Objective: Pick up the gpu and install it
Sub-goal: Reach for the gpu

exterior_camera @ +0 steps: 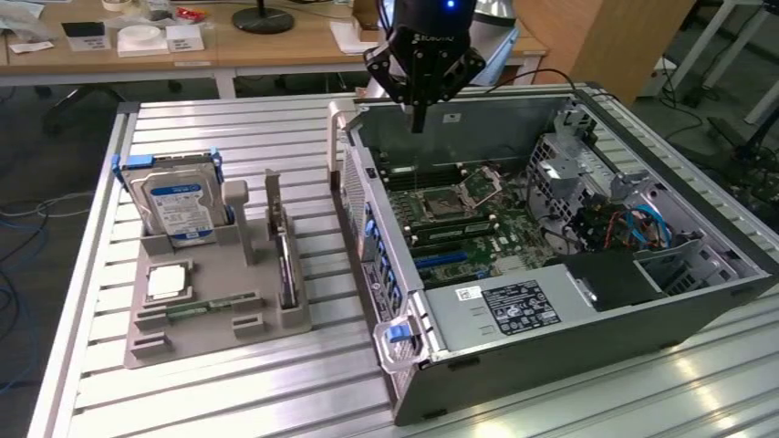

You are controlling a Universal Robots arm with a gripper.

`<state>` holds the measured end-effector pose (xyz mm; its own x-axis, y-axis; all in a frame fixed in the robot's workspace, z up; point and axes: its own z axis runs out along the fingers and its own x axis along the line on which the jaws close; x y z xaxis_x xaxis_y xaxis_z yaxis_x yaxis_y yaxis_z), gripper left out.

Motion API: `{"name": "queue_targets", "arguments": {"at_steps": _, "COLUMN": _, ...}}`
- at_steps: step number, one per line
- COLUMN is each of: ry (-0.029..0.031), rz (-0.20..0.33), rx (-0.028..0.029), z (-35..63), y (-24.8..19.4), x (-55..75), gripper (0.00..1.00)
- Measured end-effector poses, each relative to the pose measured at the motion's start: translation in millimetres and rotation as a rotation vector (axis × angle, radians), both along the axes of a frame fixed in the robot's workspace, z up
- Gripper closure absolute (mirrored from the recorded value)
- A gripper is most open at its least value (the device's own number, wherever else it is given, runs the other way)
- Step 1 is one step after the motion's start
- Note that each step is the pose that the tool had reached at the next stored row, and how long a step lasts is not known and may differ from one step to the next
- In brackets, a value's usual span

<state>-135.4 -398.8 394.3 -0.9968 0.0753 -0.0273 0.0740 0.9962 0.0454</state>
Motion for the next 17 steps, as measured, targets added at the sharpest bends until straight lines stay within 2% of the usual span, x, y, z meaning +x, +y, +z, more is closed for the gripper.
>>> {"name": "queue_targets", "arguments": {"at_steps": 17, "ry": 0.0000, "rz": 0.000, "rx": 0.0000, "z": 0.0, "y": 0.0, "x": -13.9, "gripper": 0.89}}
